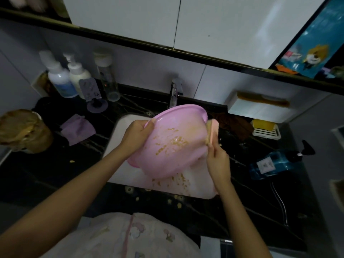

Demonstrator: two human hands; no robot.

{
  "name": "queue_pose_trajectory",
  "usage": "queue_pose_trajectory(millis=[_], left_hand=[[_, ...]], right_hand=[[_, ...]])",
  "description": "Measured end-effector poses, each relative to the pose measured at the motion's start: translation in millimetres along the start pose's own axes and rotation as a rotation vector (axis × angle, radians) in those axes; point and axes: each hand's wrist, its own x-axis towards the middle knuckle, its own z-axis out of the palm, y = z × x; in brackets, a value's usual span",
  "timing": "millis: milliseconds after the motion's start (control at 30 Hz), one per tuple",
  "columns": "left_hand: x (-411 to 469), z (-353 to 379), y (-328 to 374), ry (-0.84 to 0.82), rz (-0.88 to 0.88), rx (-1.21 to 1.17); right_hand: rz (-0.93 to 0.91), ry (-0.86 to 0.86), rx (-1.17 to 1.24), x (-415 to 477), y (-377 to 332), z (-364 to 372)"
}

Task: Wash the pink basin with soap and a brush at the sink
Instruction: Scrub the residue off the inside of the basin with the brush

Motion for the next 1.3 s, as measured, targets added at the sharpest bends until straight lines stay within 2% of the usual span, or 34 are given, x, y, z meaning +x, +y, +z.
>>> queue_pose_trajectory(millis=[100, 167, 200, 267, 333, 367, 433, 533, 600, 700, 767, 867, 933, 1000, 1067, 1100, 1233, 1300], left_hand=[[1, -2, 1, 0.003, -0.017, -0.001], [3, -6, -4, 0.008, -0.035, -0.018], [2, -7, -5, 0.002, -0.039, -0.032], [-1, -4, -4, 0.006, -0.017, -0.035], [-2, 0, 1, -0.008, -0.003, -0.001], [0, 1, 3, -0.014, -0.004, 0.014], [3, -1, 4, -0.027, -0.013, 0.019], [7, -9, -4, -0.038, -0.036, -0.029], [5, -6, 0, -0.043, -0.022, -0.030], [2, 3, 13, -0.073, 0.012, 0.019], [-3, 6, 20, -0.065, 0.019, 0.059], [-1, 3, 19, -0.059, 0.009, 0.067], [-2, 2, 19, -0.065, 0.008, 0.056], [-3, 5, 24, -0.066, 0.028, 0.072], [-5, 7, 27, -0.076, 0.034, 0.084], [-5, 7, 26, -0.072, 0.024, 0.091], [0, -3, 14, -0.037, -0.035, 0.096], [-1, -2, 14, -0.034, -0.030, 0.082]], right_hand=[[-0.209, -0.050, -0.031, -32, -34, 9], [-0.349, -0.069, -0.126, -58, -28, 6], [-0.359, -0.069, -0.175, -63, -20, -2], [-0.237, -0.030, -0.195, -45, -9, -15], [-0.118, -0.017, -0.141, -21, -24, -18], [-0.115, -0.035, -0.116, -18, -39, -15], [-0.231, -0.107, -0.134, -31, -63, -5], [-0.467, -0.124, -0.288, -69, -47, -4], [-0.385, -0.036, -0.313, -59, -38, -22], [-0.187, -0.060, -0.229, -35, -53, -23], [-0.304, -0.123, -0.272, -53, -68, -6], [-0.501, -0.211, -0.417, -90, -55, 3], [-0.480, -0.133, -0.440, -79, -40, -12], [-0.348, -0.009, -0.383, -50, -42, -27], [-0.226, -0.006, -0.302, -35, -51, -21], [-0.229, -0.022, -0.287, -41, -56, -13], [-0.484, -0.159, -0.347, -95, -33, 3], [-0.381, -0.054, -0.322, -78, -16, -7]])
